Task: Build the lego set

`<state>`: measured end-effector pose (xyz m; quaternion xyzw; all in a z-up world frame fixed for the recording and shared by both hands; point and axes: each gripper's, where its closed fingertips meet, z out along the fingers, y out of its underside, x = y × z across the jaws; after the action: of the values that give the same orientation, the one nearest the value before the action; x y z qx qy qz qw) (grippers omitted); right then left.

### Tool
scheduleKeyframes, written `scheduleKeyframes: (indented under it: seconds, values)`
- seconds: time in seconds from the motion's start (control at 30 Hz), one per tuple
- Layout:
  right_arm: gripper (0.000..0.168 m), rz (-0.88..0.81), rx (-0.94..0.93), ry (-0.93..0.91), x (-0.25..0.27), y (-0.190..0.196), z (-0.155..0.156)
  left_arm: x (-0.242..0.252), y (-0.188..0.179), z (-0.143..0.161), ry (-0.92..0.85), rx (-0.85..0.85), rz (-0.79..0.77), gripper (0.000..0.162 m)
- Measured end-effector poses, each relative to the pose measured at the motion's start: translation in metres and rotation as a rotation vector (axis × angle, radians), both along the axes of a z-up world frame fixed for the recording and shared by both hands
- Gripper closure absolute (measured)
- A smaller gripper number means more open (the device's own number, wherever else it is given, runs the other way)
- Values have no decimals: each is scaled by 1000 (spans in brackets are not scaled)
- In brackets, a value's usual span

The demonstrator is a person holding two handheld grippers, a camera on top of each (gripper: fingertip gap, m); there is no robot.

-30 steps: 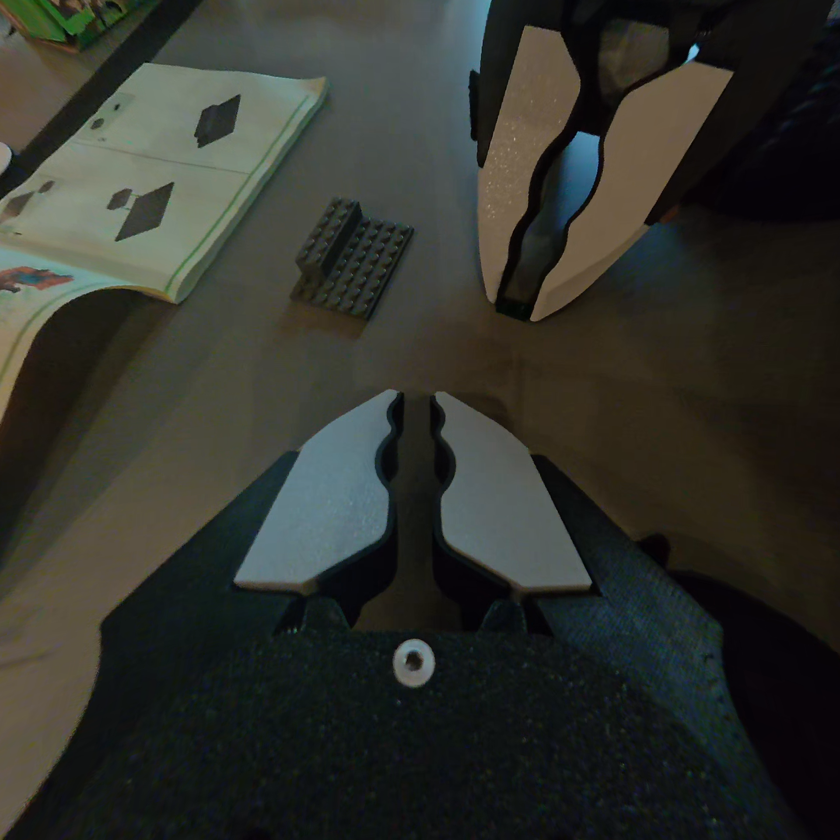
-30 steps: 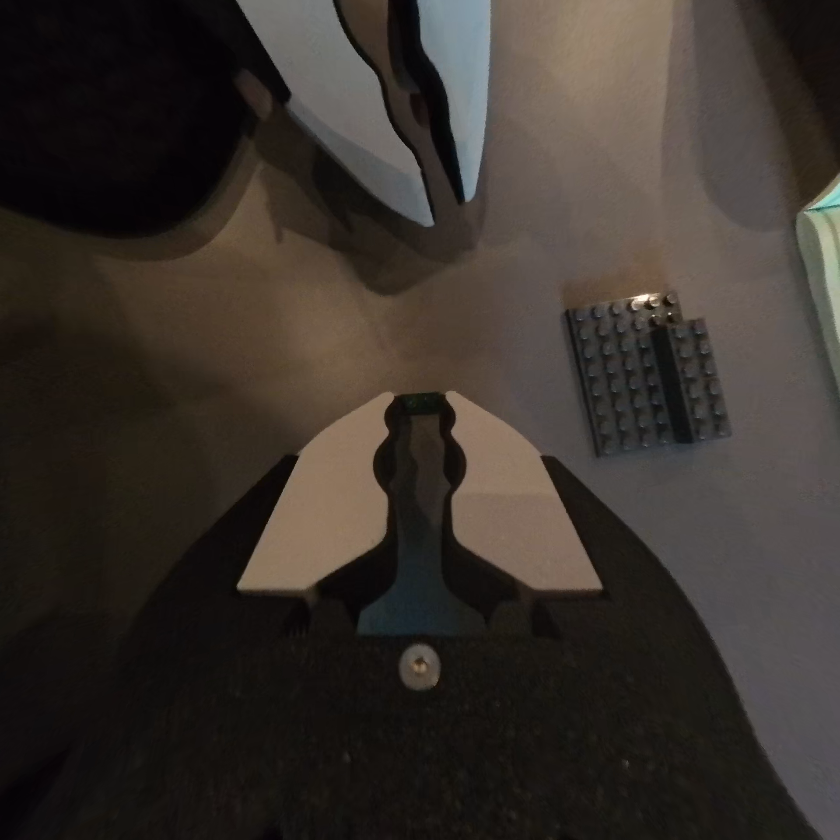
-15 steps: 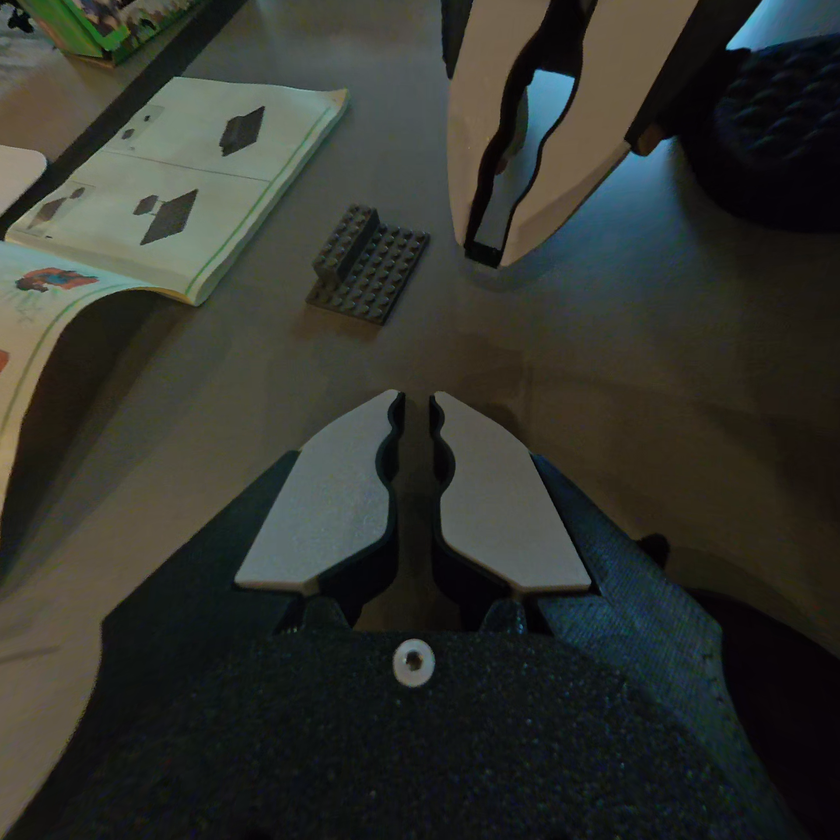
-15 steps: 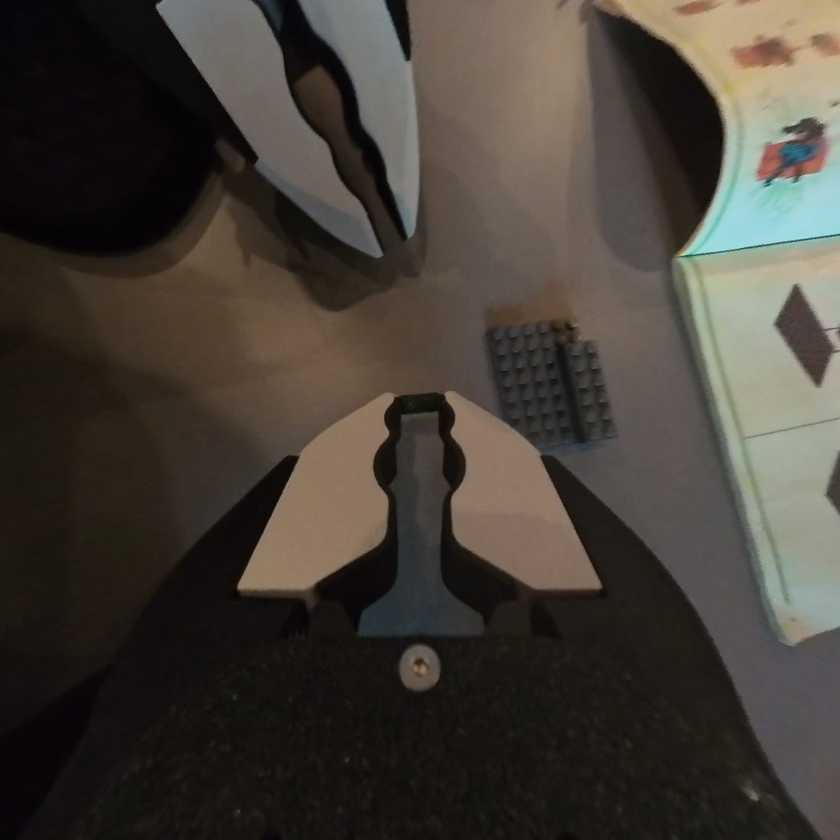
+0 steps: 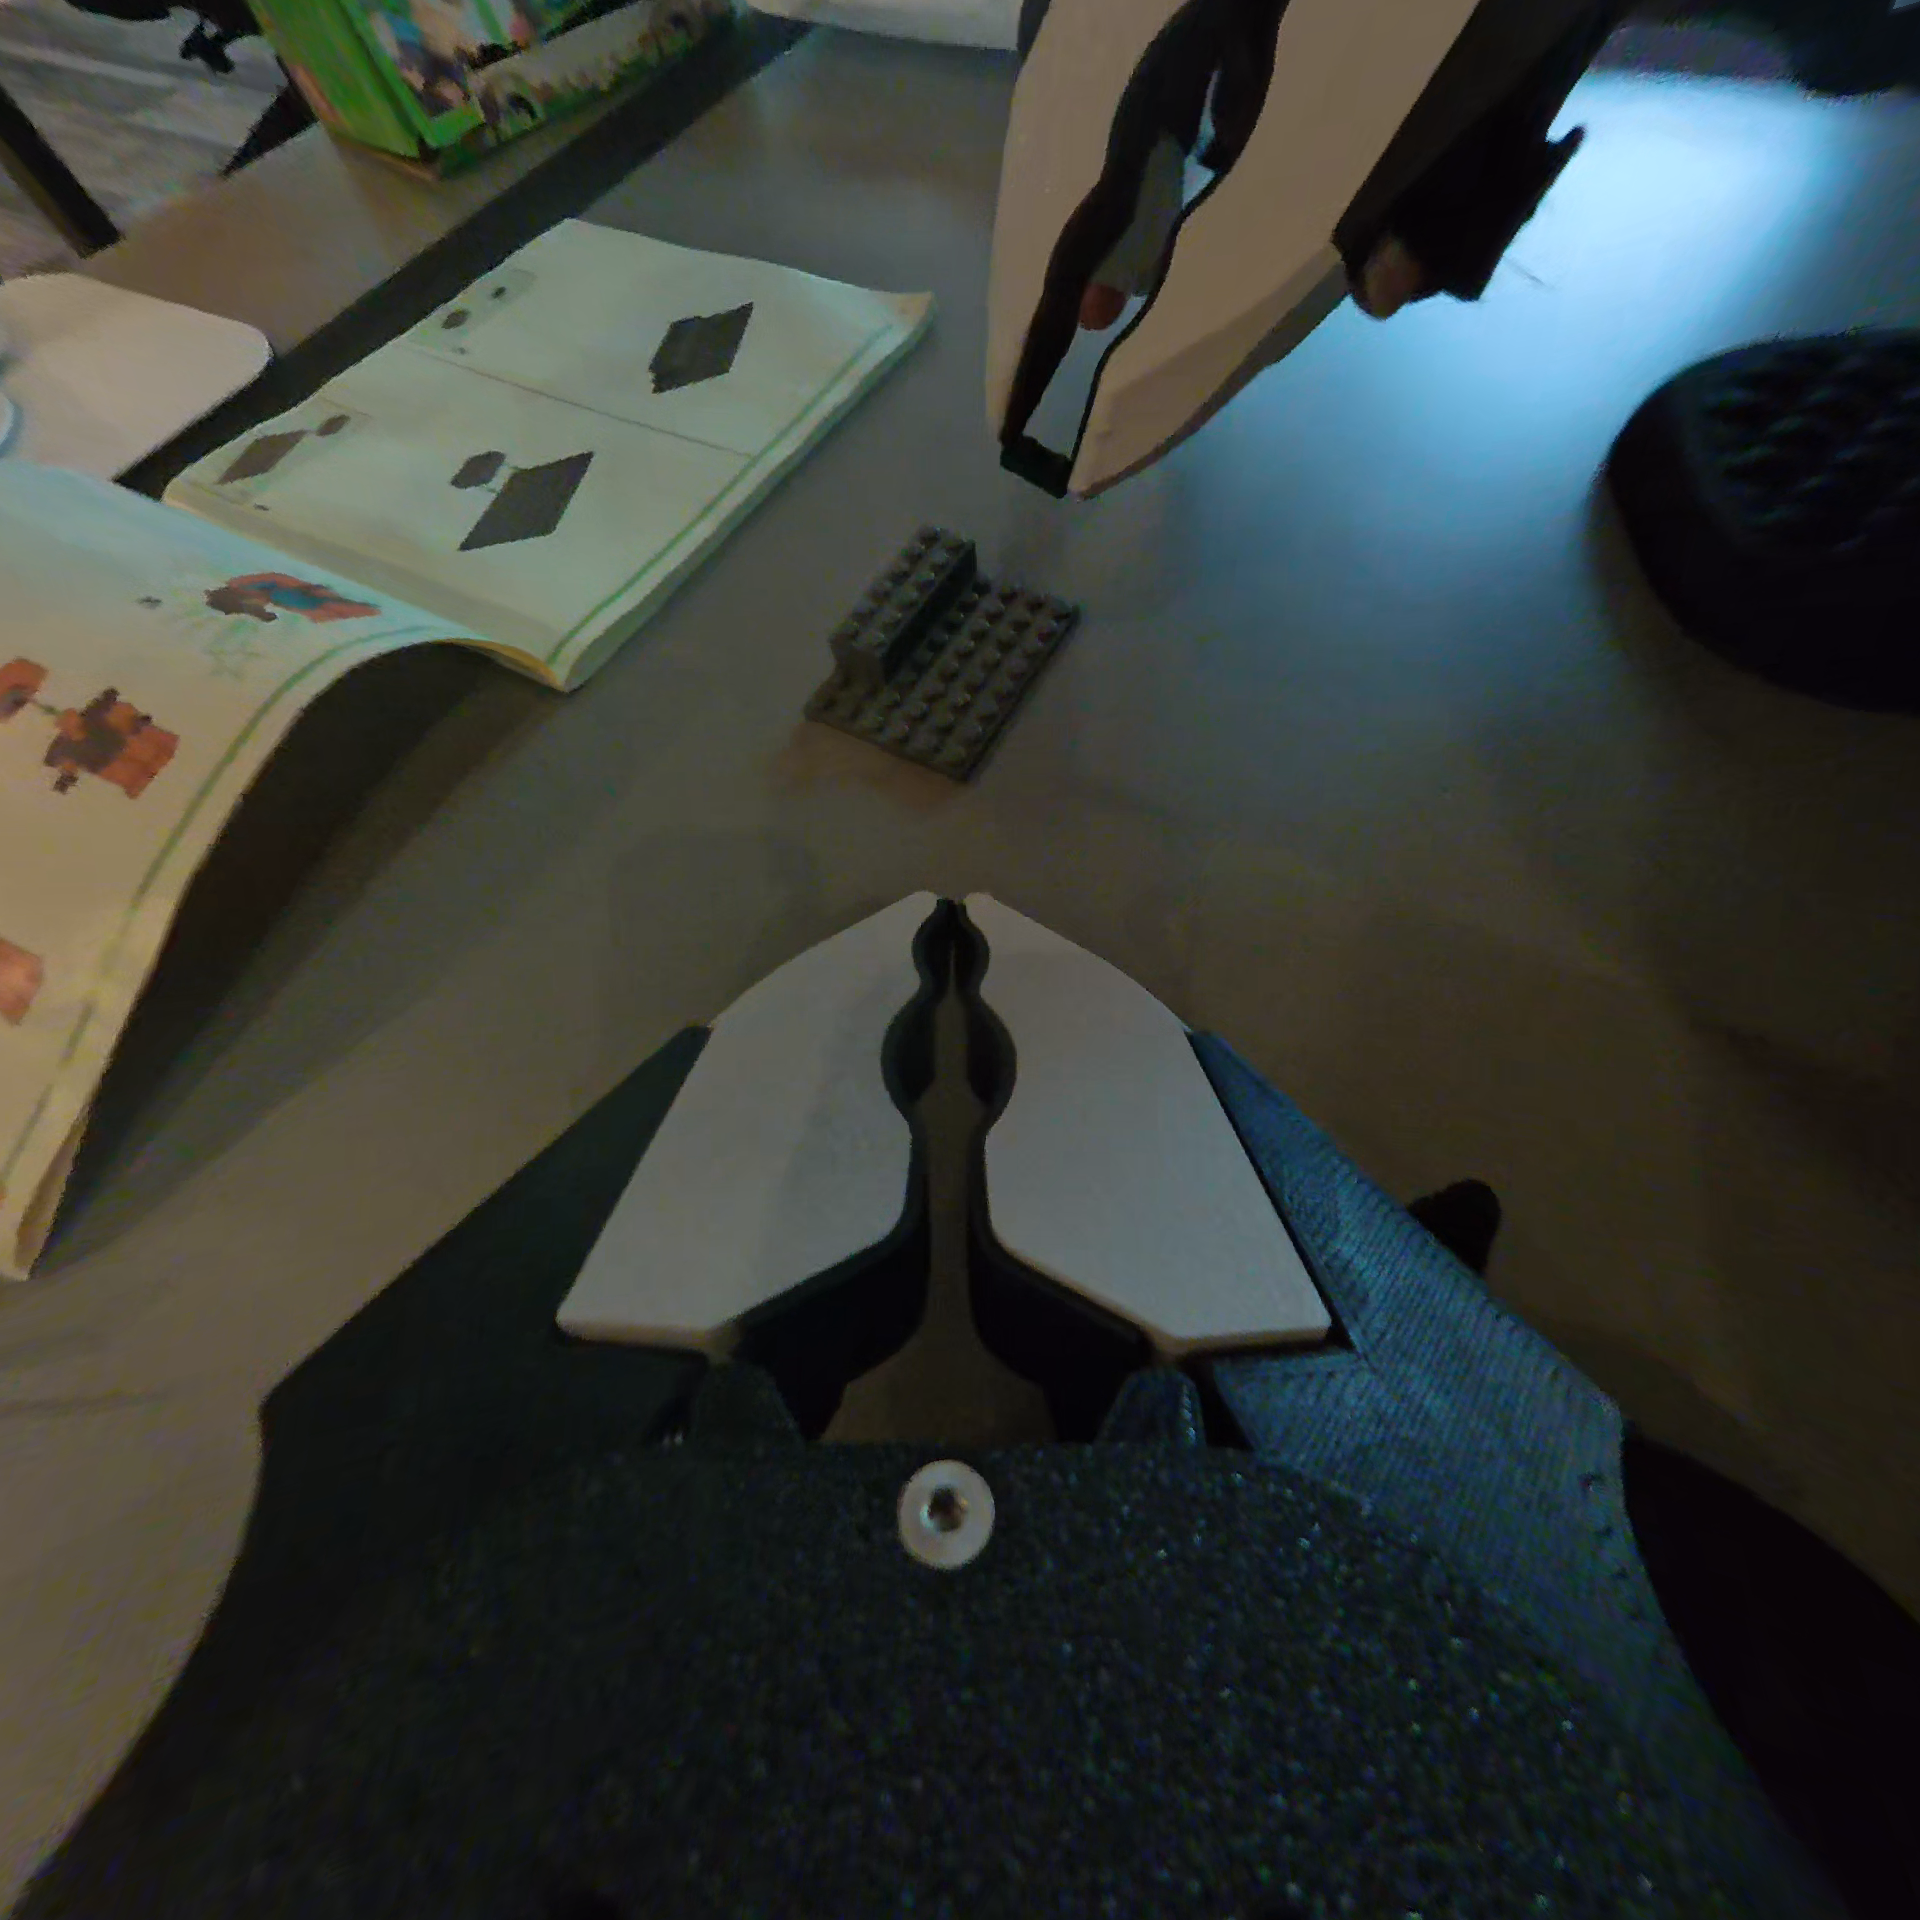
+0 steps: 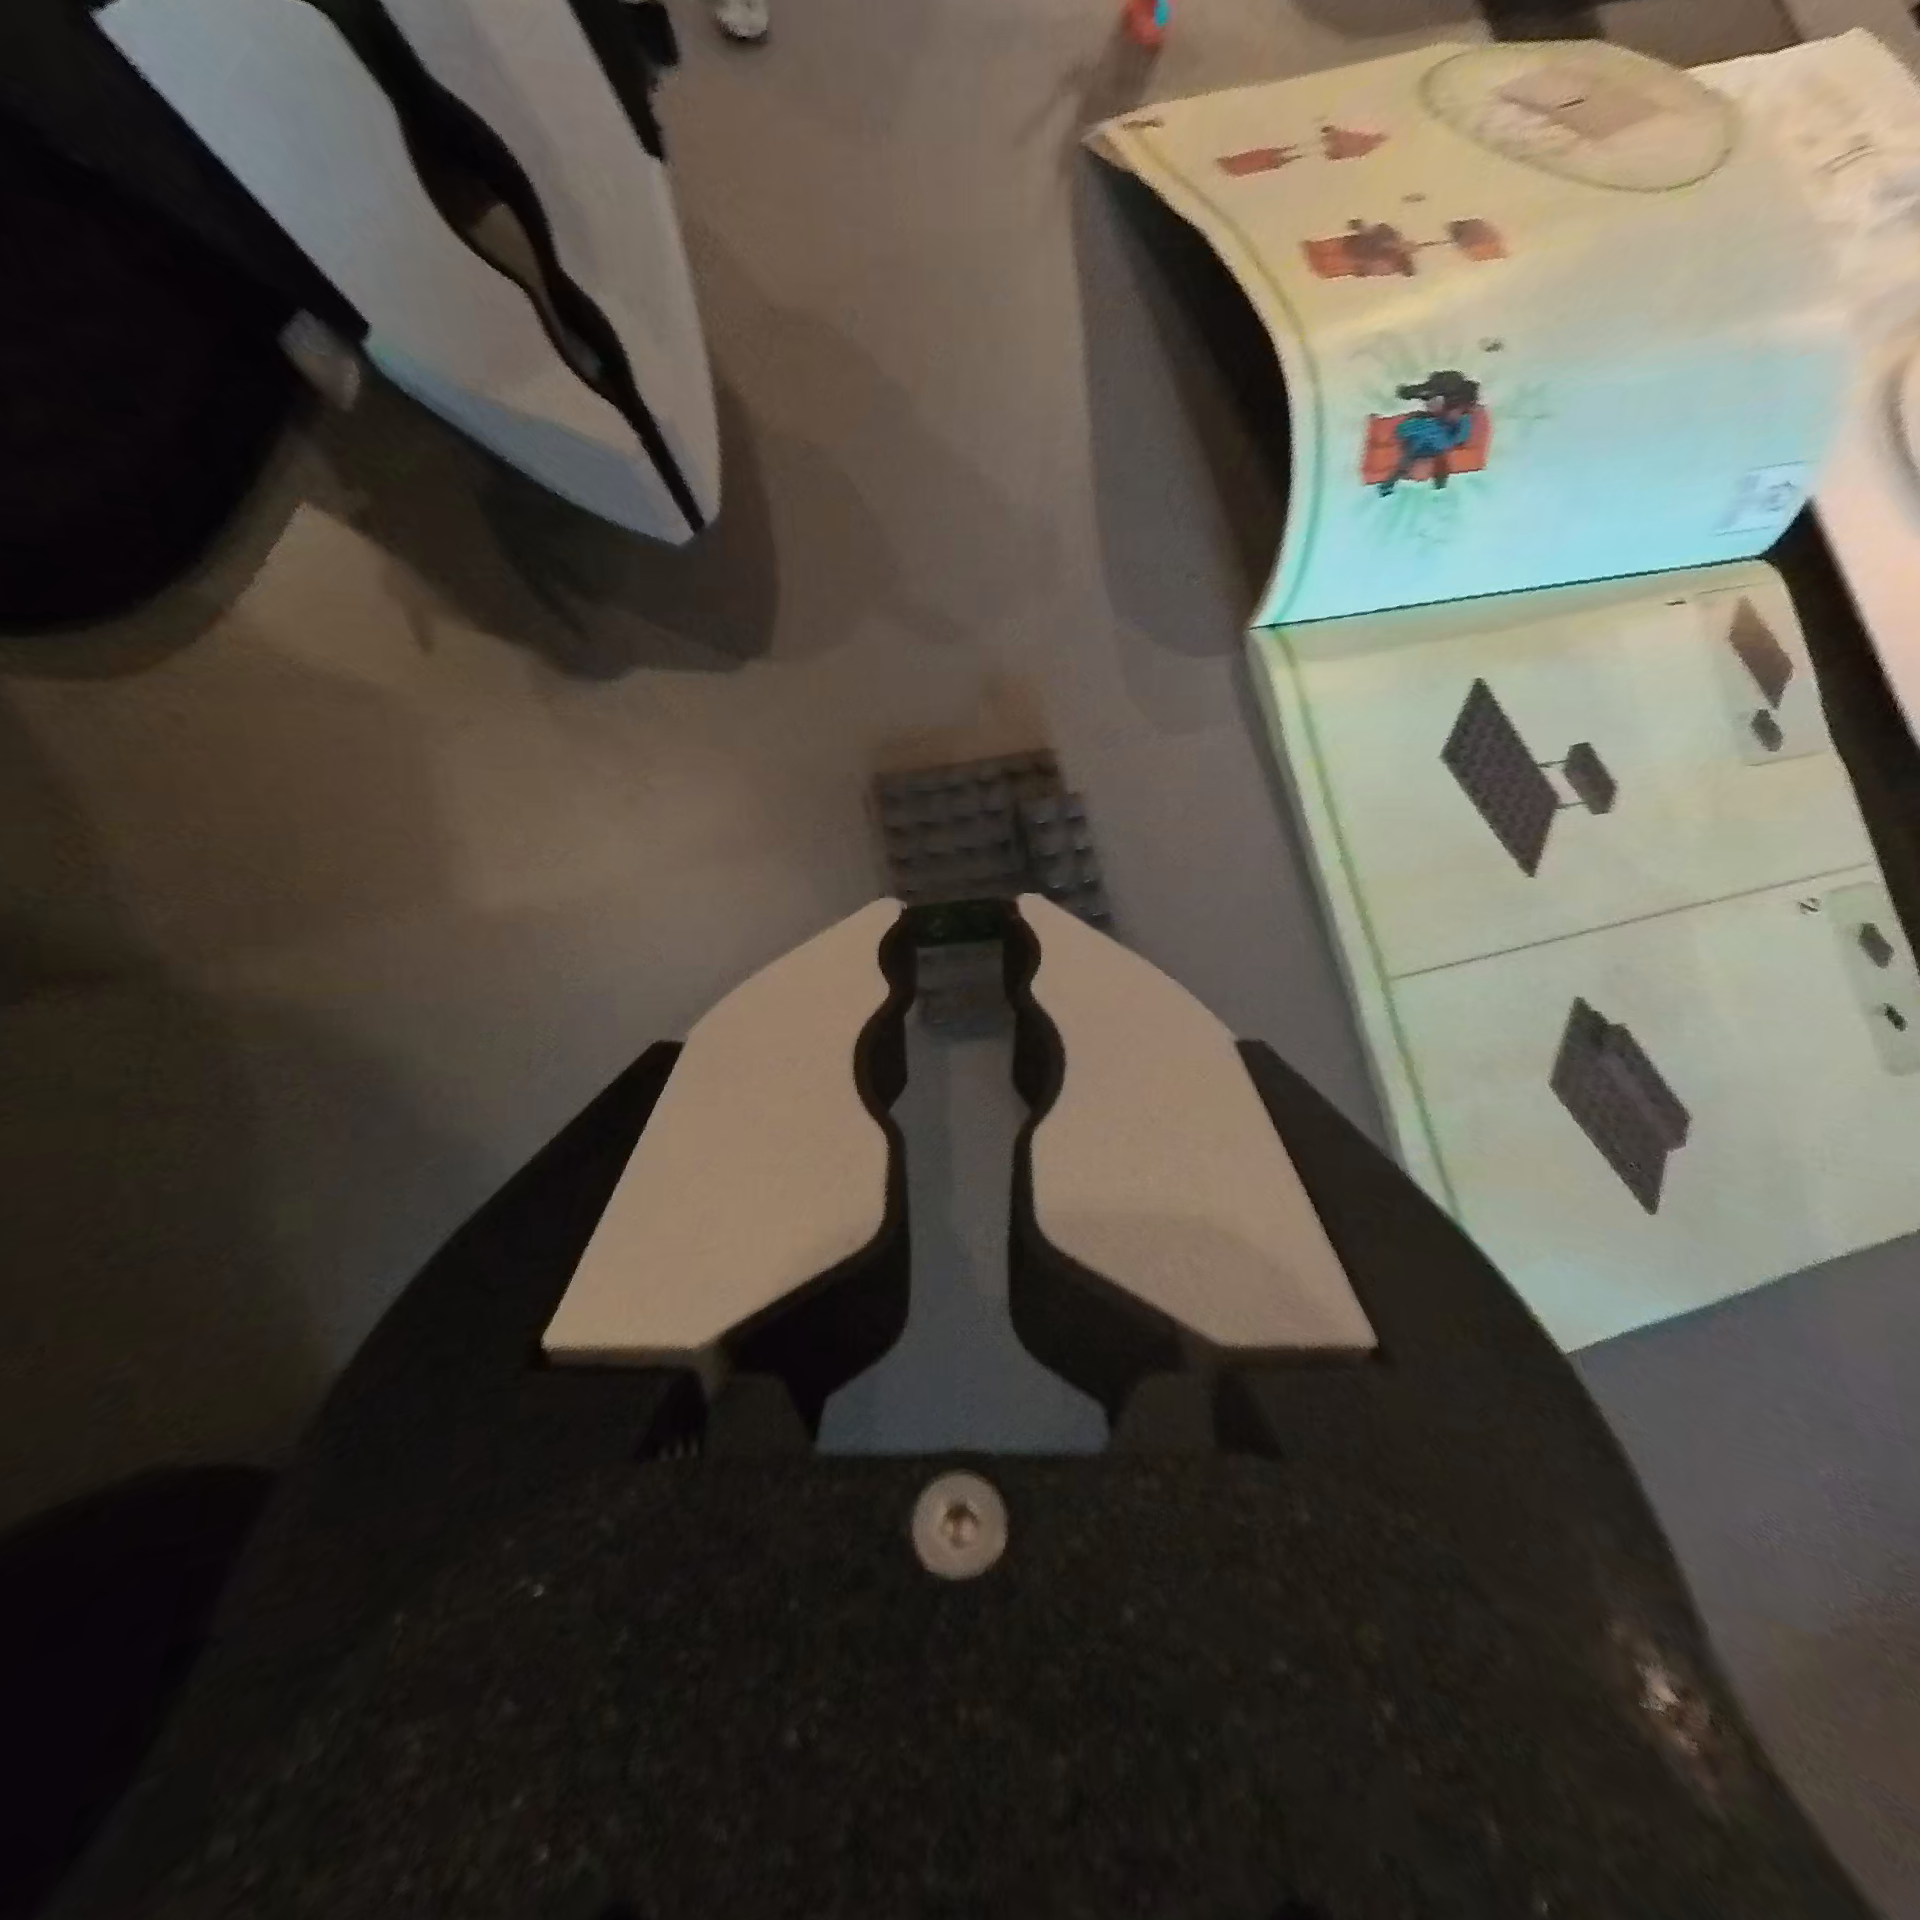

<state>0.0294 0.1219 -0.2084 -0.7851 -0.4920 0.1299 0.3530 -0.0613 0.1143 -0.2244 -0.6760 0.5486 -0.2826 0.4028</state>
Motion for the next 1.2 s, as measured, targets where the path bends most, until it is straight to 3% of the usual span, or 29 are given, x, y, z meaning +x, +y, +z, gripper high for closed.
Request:
scheduleKeyframes:
  seconds: [0.37,0.83,1.2]
  values:
    - [153,15,5,25,0,22,0,-2,24,21,-70,-77,148,162]
    - [153,57,-12,-1,8,39,-1,-3,27,5,-72,-48,165,162]
    - [153,126,-62,18,-16,44,-17,-5,31,1,-49,-33,191,162]
